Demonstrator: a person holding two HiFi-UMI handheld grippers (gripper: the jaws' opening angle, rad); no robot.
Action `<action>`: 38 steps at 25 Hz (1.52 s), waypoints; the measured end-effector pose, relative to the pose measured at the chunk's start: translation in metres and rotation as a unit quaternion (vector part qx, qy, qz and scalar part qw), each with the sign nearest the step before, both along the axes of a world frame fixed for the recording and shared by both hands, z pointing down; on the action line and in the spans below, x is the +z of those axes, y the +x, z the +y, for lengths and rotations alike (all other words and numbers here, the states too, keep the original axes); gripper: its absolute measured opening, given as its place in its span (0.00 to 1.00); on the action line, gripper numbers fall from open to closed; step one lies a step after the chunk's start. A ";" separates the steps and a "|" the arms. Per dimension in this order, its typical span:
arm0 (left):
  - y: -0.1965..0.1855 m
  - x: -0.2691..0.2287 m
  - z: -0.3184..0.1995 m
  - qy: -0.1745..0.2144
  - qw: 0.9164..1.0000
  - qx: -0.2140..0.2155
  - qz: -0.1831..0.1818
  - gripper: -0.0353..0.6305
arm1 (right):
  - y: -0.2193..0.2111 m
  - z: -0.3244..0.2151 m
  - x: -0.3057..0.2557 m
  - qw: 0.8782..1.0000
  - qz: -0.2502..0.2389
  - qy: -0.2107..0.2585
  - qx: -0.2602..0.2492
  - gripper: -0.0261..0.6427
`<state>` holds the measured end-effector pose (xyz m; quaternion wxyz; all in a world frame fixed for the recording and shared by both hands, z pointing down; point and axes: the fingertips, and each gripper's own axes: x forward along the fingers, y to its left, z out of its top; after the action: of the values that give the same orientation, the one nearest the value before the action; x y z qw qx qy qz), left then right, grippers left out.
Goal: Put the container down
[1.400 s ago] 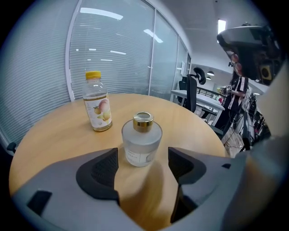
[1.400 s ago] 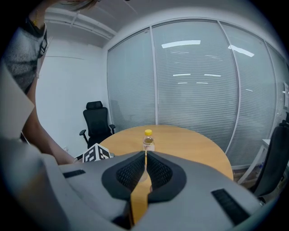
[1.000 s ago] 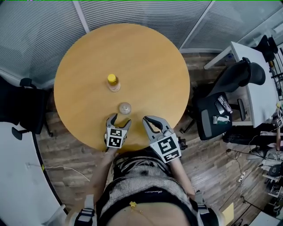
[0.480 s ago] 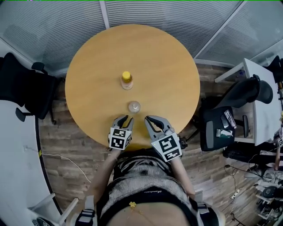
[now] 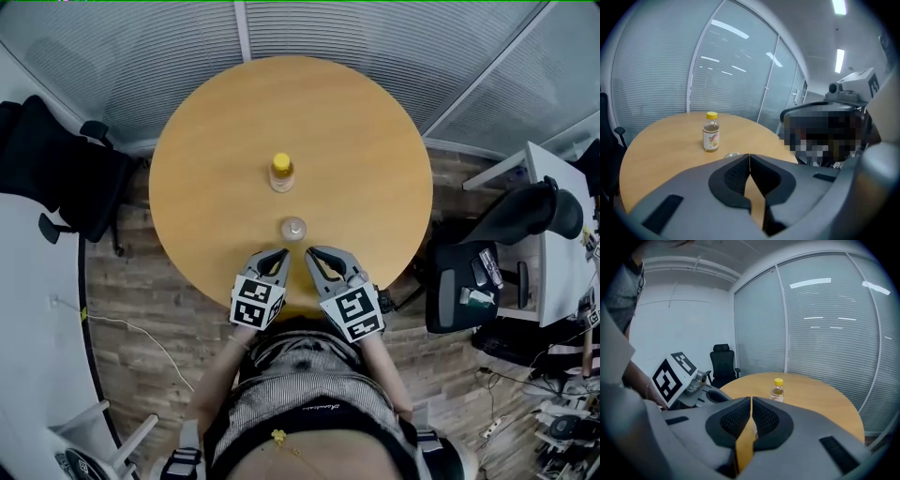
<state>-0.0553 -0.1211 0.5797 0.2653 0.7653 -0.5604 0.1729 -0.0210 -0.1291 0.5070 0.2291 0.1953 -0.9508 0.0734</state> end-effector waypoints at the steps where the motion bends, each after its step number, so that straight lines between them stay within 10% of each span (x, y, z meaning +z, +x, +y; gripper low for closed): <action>1: 0.000 -0.008 -0.001 0.006 1.000 0.002 -0.002 0.09 | -0.001 0.000 0.000 1.000 -0.003 0.000 0.000 0.08; 38: 0.001 -0.129 -0.018 0.151 0.988 -0.011 -0.011 0.09 | -0.008 -0.009 -0.071 0.989 -0.140 0.053 -0.002 0.08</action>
<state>-0.0541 -0.1391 0.4505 0.1425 0.7884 -0.5913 0.0919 -0.0287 -0.1377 0.4360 0.0830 0.1935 -0.9764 0.0488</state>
